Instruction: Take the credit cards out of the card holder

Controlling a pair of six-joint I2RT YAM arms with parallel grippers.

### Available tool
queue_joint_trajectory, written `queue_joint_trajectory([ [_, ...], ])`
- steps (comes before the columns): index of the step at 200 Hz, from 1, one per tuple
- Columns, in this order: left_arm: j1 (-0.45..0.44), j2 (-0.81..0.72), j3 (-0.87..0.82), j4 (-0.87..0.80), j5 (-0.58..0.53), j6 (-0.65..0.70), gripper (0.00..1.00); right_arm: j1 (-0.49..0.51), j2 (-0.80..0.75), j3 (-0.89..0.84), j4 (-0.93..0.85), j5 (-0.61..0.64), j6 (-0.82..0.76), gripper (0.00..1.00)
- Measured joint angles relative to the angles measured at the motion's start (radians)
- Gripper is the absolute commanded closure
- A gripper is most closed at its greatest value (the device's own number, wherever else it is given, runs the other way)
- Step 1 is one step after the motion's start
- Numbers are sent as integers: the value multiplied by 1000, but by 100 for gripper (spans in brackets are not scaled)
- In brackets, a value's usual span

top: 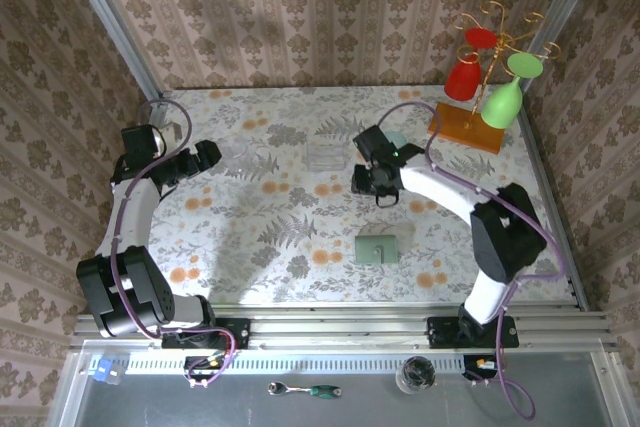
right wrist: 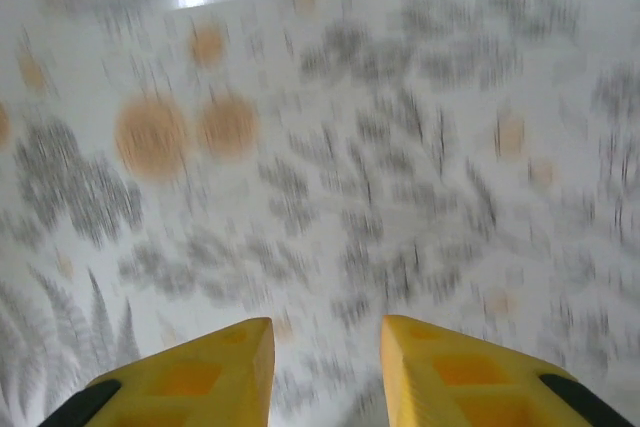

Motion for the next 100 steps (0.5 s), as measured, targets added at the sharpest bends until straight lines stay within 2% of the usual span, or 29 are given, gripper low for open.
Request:
queue_joint_trajectory([
  [53,0,0,0,0,6,0,0,119,-219,-240,-40,-119,82,50],
  [82,0,0,0,0,6,0,0,171,-296,-352,-52,-188,126,37],
  [100,0,0,0,0,6,0,0,190,-313,-405,-51,-226,156,25],
])
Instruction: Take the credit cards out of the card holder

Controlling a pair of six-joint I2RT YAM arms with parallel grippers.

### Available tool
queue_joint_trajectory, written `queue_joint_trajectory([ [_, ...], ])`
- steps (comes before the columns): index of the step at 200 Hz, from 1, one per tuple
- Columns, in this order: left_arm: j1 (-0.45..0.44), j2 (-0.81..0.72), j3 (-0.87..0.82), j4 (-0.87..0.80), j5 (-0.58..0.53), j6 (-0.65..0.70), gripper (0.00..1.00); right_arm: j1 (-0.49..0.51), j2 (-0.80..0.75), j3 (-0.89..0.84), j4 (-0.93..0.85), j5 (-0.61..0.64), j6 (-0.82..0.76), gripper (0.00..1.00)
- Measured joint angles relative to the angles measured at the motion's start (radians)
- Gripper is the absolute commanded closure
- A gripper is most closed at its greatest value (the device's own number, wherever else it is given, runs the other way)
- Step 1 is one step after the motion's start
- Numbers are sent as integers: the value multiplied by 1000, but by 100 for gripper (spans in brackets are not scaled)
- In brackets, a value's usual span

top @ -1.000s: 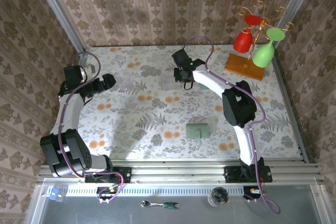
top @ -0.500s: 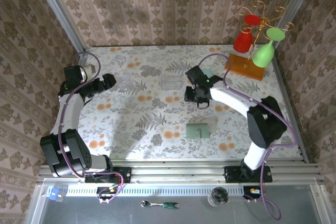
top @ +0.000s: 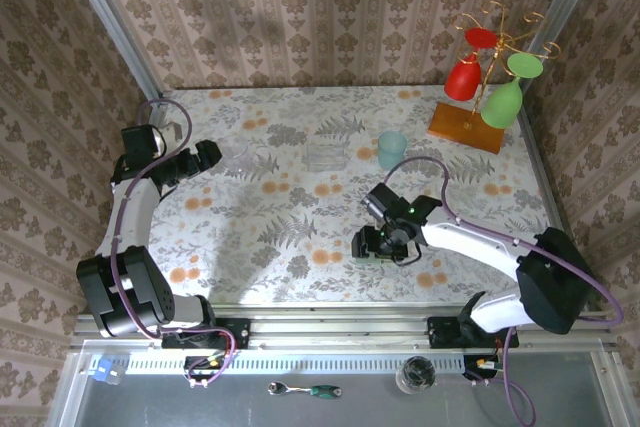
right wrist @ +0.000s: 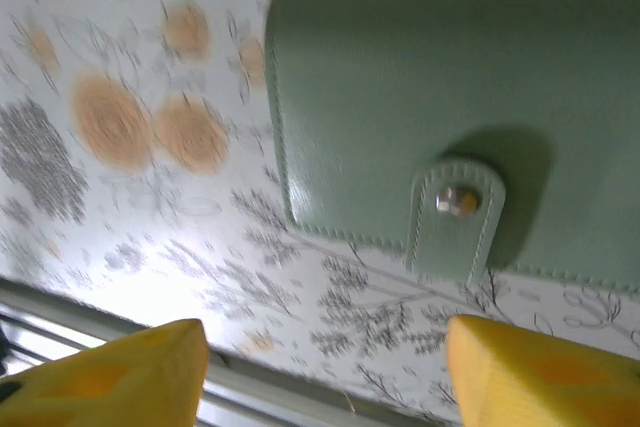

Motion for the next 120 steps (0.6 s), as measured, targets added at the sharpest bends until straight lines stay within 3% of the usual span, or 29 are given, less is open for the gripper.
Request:
queue_joint_trajectory([
  [57,0,0,0,0,0,0,0,6,43,-57,63,-82,51,5],
  [120,0,0,0,0,1,0,0,-20,116,-21,64,-53,68,0],
])
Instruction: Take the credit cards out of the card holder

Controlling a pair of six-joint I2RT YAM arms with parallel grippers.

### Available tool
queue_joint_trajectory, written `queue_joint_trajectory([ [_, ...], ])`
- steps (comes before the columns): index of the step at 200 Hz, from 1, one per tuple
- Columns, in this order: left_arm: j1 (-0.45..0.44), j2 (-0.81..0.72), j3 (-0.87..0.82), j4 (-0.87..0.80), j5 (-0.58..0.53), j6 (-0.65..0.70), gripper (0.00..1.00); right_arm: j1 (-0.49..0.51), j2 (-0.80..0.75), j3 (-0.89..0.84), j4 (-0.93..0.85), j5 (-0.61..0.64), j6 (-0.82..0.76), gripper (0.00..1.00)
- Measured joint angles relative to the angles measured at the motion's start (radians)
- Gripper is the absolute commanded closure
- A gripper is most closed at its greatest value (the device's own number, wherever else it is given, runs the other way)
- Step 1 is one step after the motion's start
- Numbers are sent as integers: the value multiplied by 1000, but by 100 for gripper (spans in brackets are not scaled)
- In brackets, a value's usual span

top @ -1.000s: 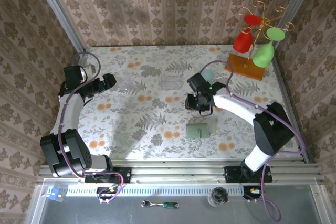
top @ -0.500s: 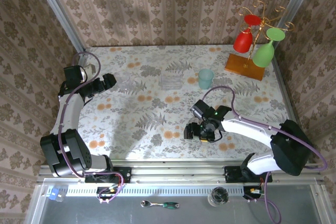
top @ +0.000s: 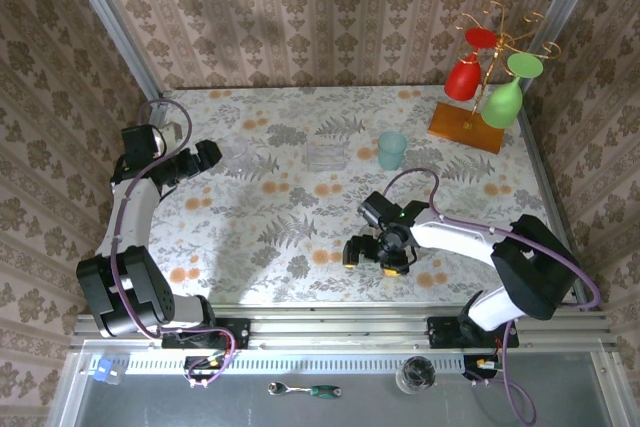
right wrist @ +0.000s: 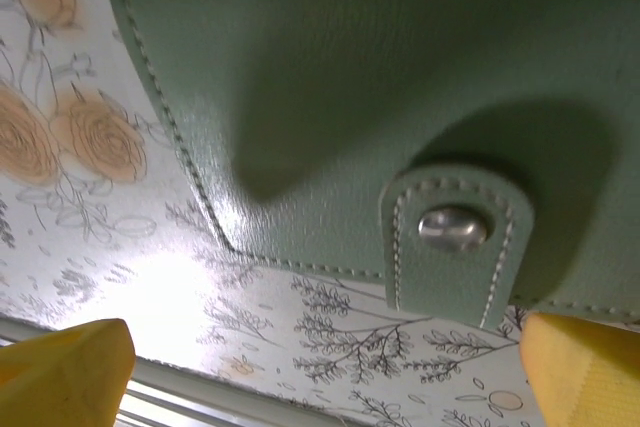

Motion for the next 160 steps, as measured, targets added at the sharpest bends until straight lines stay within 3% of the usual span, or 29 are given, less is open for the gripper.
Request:
queue_joint_trajectory([
  [77,8,0,0,0,8,0,0,-121,97,111,2,36,-18,0],
  [160,26,0,0,0,22,0,0,-130,296,349,-13,107,-89,2],
])
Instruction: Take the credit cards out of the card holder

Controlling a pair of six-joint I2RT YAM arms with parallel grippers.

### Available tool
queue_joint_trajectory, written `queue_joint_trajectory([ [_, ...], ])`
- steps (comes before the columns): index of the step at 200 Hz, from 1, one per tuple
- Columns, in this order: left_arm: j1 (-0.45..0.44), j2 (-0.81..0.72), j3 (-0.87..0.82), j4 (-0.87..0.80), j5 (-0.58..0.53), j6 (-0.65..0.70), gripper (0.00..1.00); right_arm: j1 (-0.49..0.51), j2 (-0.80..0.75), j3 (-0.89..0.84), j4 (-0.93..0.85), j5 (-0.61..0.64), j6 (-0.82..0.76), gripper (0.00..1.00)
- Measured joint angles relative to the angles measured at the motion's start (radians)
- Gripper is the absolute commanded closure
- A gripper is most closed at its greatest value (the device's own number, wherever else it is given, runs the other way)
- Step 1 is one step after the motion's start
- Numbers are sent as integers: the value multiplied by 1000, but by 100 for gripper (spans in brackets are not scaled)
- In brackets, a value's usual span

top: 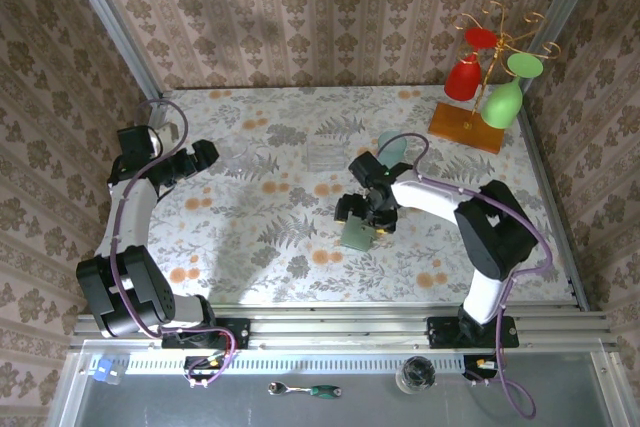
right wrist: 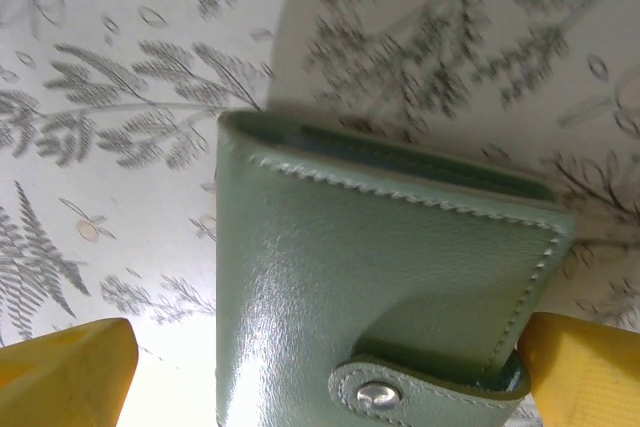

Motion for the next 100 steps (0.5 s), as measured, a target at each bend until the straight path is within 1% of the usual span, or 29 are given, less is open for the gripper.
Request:
queue_joint_trajectory([
  [39,0,0,0,7,13,-2,0,39,87,105,-25,41,-17,3],
  [100,0,0,0,8,27,-10,0,107,108,166,-125,124,-24,3],
])
